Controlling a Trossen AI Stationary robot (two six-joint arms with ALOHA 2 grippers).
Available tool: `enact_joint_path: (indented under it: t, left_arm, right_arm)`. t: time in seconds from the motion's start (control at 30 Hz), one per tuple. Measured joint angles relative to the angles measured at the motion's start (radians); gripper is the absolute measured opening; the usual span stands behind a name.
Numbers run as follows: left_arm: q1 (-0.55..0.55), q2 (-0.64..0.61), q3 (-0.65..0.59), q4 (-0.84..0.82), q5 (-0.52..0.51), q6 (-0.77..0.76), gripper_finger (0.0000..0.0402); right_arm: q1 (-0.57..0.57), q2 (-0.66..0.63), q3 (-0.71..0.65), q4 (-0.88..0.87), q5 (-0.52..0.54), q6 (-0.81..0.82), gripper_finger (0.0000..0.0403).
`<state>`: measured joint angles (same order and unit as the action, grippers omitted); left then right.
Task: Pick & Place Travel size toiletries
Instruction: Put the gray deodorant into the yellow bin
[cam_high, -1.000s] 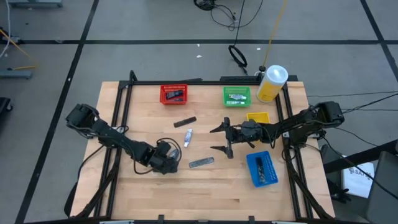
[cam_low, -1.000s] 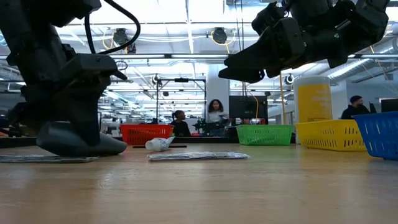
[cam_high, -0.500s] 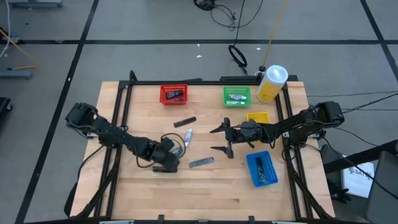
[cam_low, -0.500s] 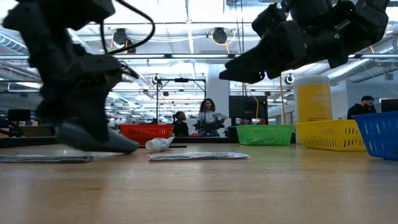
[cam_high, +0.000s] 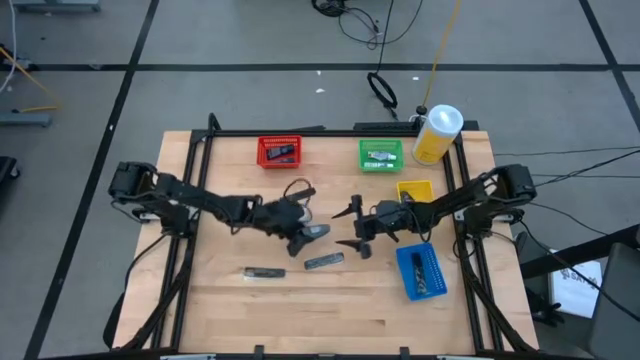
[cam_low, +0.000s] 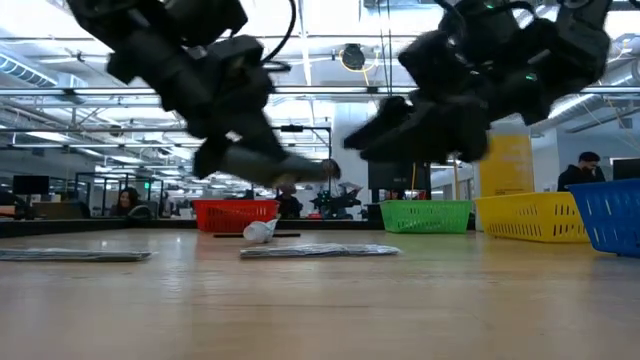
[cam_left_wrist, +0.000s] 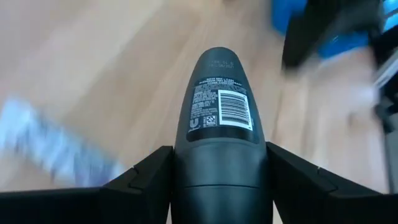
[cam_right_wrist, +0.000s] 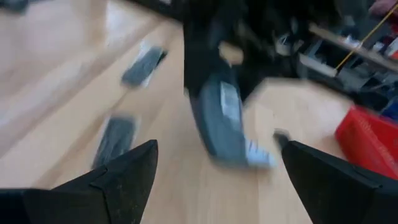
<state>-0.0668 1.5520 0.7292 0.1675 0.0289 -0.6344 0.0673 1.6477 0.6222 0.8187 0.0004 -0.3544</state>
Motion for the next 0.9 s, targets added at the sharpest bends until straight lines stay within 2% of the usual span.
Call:
enact_joint_path:
  t: [0.23,0.47,0.7,0.9]
  left_arm:
    - [0.100,0.000,0.002,0.188,0.114,0.079,0.0219]
    - [0.150,0.000,0.002,0.210,0.173,0.091,0.0210]
    - [0.164,0.000,0.002,0.225,0.181,0.102,0.0223]
    - [0.164,0.000,0.002,0.223,0.182,0.102,0.0224]
  right_arm:
    - [0.000,0.059,0.081,-0.001,0.105,-0.009,0.0334]
    - [-0.007,0.037,0.108,-0.051,0.106,-0.082,0.0334]
    - [-0.035,0.023,0.169,-0.198,0.099,-0.110,0.0334]
    - [-0.047,0.022,0.188,-0.216,0.102,-0.140,0.0333]
